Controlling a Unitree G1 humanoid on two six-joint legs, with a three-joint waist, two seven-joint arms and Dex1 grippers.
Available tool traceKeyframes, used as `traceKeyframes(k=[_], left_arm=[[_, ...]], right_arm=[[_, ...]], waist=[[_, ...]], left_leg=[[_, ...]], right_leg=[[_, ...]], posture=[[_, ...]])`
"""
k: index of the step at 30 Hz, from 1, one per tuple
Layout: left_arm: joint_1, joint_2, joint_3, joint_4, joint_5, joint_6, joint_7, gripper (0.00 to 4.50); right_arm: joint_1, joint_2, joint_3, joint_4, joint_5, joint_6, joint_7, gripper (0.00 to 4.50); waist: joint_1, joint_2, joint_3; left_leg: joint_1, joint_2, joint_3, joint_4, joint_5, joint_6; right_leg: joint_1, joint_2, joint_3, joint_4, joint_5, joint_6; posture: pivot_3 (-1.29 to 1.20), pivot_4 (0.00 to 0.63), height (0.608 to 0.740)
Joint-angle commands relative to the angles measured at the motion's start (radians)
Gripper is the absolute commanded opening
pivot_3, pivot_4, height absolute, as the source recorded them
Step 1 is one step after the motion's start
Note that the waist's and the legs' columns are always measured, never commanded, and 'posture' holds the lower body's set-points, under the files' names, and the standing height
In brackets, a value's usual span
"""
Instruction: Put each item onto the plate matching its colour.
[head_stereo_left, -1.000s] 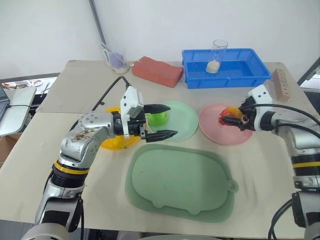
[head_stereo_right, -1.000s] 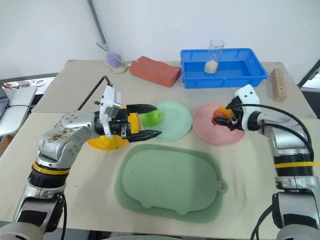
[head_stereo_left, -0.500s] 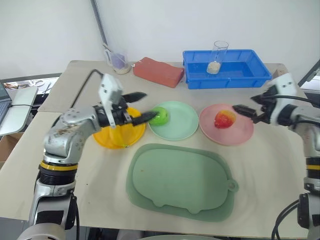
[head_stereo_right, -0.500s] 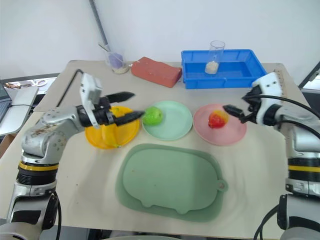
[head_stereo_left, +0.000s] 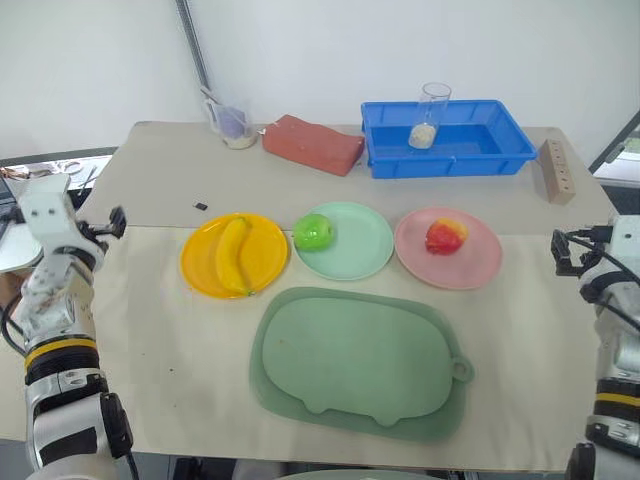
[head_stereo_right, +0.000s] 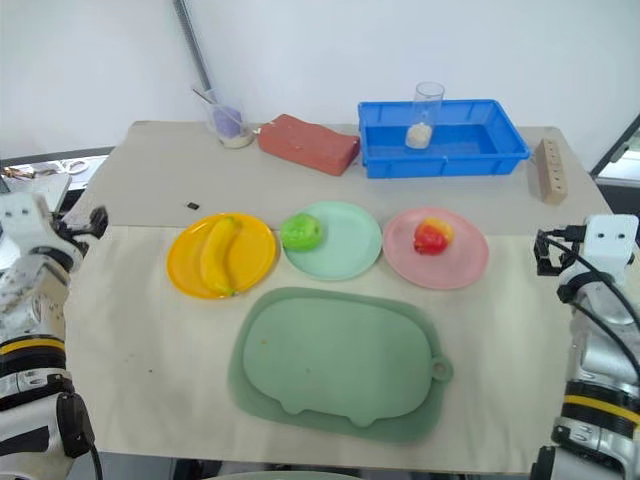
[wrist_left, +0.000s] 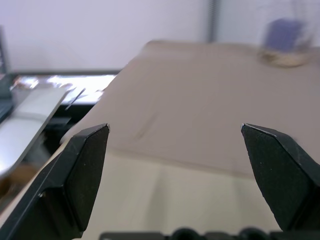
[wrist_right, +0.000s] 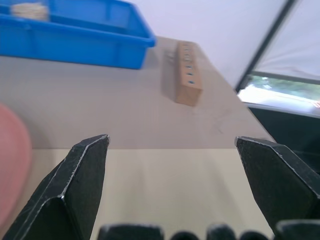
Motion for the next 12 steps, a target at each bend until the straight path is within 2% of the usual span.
traceKeyframes(k=[1, 12], left_arm=[[-0.007, 0.005, 0.019, 0.055, 0.009, -0.075, 0.025, 4.5], [-0.007, 0.008, 0.005, 0.121, 0.0, -0.128, 0.008, 4.5]], right_arm=[[-0.013, 0.007, -0.03, 0.035, -0.016, -0.08, -0.077, 4.45], [-0.029, 0.004, -0.025, 0.132, -0.01, -0.142, -0.145, 4.45]], waist=[[0.006, 0.0, 0.0], [0.0, 0.0, 0.0]], left_leg=[[-0.001, 0.0, 0.0, 0.0, 0.0, 0.0], [-0.002, 0.0, 0.0, -0.001, 0.001, -0.002]], right_leg=[[0.0, 0.0, 0.0, 0.0, 0.0, 0.0], [0.001, 0.0, 0.0, 0.001, 0.0, 0.0]], posture=[[0.0, 0.15, 0.74], [0.0, 0.15, 0.74]])
